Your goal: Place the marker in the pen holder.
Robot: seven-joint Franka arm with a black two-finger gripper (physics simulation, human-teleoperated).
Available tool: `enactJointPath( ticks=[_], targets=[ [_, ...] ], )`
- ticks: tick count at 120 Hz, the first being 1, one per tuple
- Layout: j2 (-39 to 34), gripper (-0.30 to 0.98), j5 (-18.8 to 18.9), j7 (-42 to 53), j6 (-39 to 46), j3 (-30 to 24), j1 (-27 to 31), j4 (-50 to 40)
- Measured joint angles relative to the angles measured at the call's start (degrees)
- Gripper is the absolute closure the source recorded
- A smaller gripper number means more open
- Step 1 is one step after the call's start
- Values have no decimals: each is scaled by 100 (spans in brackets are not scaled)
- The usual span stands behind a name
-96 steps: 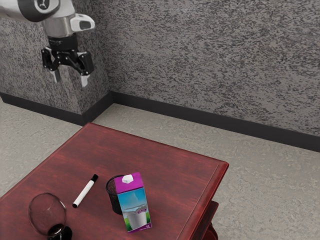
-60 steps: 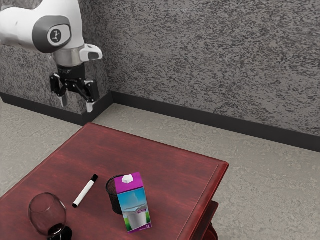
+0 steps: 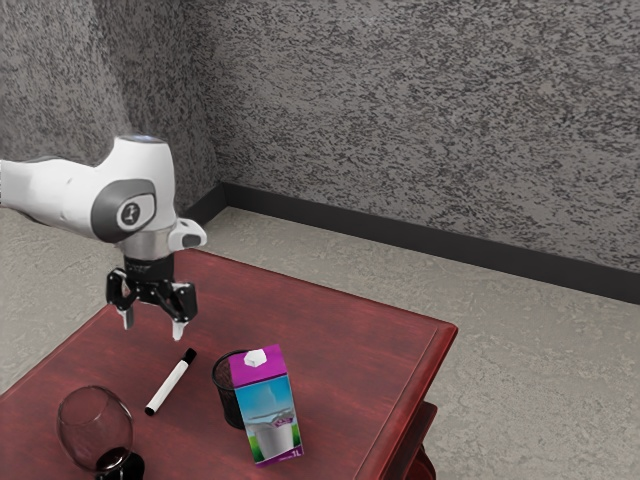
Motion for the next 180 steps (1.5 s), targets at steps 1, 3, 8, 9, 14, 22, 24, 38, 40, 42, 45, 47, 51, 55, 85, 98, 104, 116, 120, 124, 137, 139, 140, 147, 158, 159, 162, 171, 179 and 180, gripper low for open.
enactJointPath(
  ticks=[1, 3, 8, 9, 14, 22, 24, 38, 40, 42, 45, 47, 51, 55, 85, 98, 104, 116, 120, 124, 137, 139, 140, 147, 158, 159, 162, 171, 179, 180],
  targets=[
    [14, 0, 1, -5, 25, 0, 5, -6],
    [48, 0, 3, -14, 72, 1, 16, -16],
    [133, 0, 7, -36, 173, 1, 42, -31],
    [149, 0, 7, -40, 191, 1, 47, -33],
    [254, 0, 10, -61, 271, 2, 69, -28],
    [447, 0, 12, -91, 410, 8, 61, -20],
    [491, 0, 13, -98, 449, 9, 51, -21],
    [695, 0, 14, -142, 673, 78, -27, -29],
    [717, 0, 15, -147, 702, 81, -25, -30],
    [737, 0, 15, -153, 730, 84, -25, -32],
    [768, 0, 15, -161, 773, 86, -25, -33],
    [791, 0, 15, -166, 801, 87, -26, -33],
    [831, 0, 15, -175, 853, 88, -28, -35],
    [859, 0, 15, -184, 901, 89, -30, -35],
    [1143, 1, 14, -241, 1200, 90, -31, -35],
    [1232, 1, 10, -260, 1324, 90, -32, -35],
    [1270, 1, 9, -267, 1387, 90, -32, -35],
    [1291, 1, 8, -281, 1475, 90, -32, -35],
    [1293, 2, 8, -285, 1496, 90, -32, -35],
    [1294, 4, 9, -288, 1514, 90, -32, -32],
    [1289, 19, 12, -297, 1563, 90, -40, -27],
    [1288, 21, 12, -298, 1572, 90, -40, -26],
    [1288, 22, 12, -299, 1576, 90, -40, -26],
    [1287, 31, 14, -302, 1602, 90, -41, -26],
    [1287, 43, 14, -307, 1642, 90, -41, -26],
    [1288, 43, 14, -307, 1647, 90, -41, -26],
    [1292, 45, 14, -309, 1664, 90, -41, -26],
    [1312, 50, 14, -312, 1707, 90, -41, -32],
    [1335, 53, 14, -315, 1737, 90, -41, -32],
    [1340, 53, 14, -316, 1742, 90, -41, -32]
  ],
)
